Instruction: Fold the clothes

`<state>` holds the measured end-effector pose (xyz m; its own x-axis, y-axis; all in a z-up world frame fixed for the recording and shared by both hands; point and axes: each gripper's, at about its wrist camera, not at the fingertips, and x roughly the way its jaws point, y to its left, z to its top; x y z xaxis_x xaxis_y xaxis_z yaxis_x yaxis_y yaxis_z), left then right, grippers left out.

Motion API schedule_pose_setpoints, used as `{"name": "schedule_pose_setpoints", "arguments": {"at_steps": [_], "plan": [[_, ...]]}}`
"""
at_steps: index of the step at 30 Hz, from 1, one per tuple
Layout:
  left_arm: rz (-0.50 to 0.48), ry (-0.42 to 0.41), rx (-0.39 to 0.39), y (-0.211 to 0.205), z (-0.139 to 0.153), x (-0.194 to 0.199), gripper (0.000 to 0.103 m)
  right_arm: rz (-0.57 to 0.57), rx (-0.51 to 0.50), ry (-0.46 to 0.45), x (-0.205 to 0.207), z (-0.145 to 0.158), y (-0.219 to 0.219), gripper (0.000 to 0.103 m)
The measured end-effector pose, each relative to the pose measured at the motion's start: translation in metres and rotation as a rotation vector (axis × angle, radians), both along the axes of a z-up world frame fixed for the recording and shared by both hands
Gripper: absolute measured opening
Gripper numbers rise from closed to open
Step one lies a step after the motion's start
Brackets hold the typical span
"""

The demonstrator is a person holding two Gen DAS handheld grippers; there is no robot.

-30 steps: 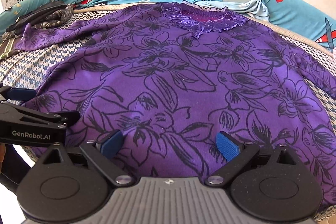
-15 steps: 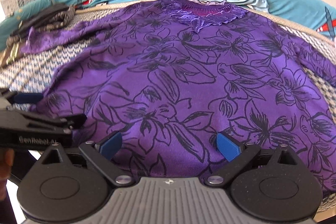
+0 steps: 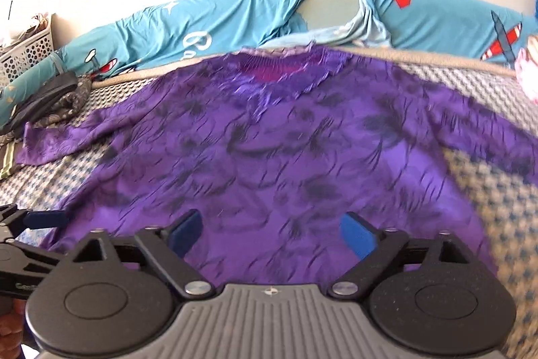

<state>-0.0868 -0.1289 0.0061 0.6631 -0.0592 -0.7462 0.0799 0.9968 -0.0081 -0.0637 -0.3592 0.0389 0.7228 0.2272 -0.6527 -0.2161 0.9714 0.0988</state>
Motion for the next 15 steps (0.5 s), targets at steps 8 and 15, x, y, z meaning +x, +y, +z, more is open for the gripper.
{"name": "schedule_pose_setpoints", "arguments": {"at_steps": [8, 15], "plan": [[0.003, 0.047, -0.003, -0.002, 0.001, 0.05, 0.103, -0.098, 0.043, 0.015, 0.049, -0.001, -0.035, 0.069], [0.026, 0.067, -0.015, 0.002, 0.001, 0.08, 0.103, -0.13, 0.061, -0.002, 0.072, -0.005, -0.05, 0.06]]}}
